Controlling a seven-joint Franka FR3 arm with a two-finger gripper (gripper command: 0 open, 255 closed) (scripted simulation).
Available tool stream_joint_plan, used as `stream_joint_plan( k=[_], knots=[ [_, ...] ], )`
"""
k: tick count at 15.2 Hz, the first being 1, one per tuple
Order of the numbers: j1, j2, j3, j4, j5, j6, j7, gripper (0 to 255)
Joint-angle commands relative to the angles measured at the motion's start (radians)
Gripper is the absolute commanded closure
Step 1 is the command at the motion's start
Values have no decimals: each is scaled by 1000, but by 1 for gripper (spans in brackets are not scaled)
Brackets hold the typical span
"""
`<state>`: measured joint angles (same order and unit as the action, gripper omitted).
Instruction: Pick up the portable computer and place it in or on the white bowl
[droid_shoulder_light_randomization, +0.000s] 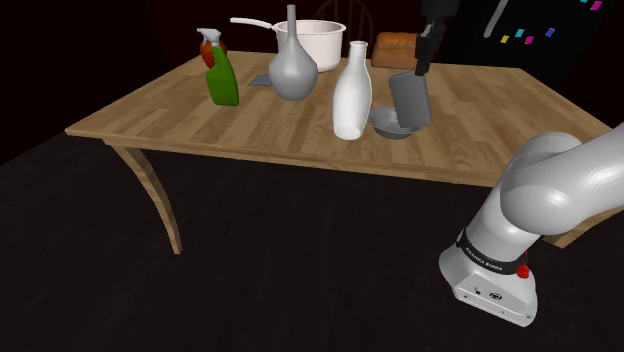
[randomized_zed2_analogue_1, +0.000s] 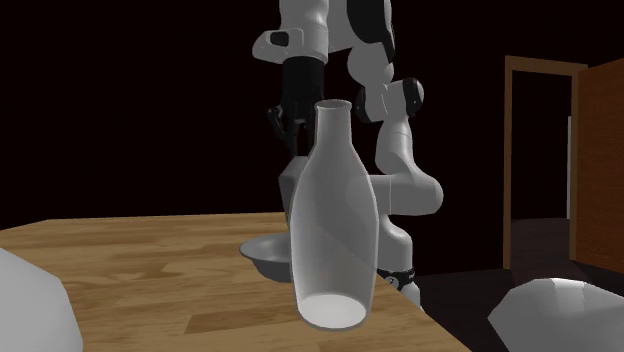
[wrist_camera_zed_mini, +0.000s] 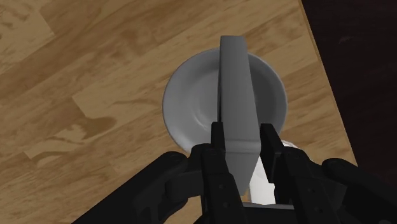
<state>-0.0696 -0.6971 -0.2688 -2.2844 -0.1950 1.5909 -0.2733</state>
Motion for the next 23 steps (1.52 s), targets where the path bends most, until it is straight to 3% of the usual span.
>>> stream_joint_plan(
  k=[1, 10, 11, 16, 20, 23],
  knots=[
    [-2, -6, -3, -29, -3, 24, 2, 255],
    [-3, -9, -5, -51, -6, 42, 3, 255],
    [-3, -10, -5, -51, -6, 42, 3, 0],
    [-3, -10, -5, -51, -6, 42, 3, 0],
    [6, 22, 11, 97, 11, -75, -4, 0],
    [6, 22, 11, 97, 11, -75, -4, 0]
  ],
)
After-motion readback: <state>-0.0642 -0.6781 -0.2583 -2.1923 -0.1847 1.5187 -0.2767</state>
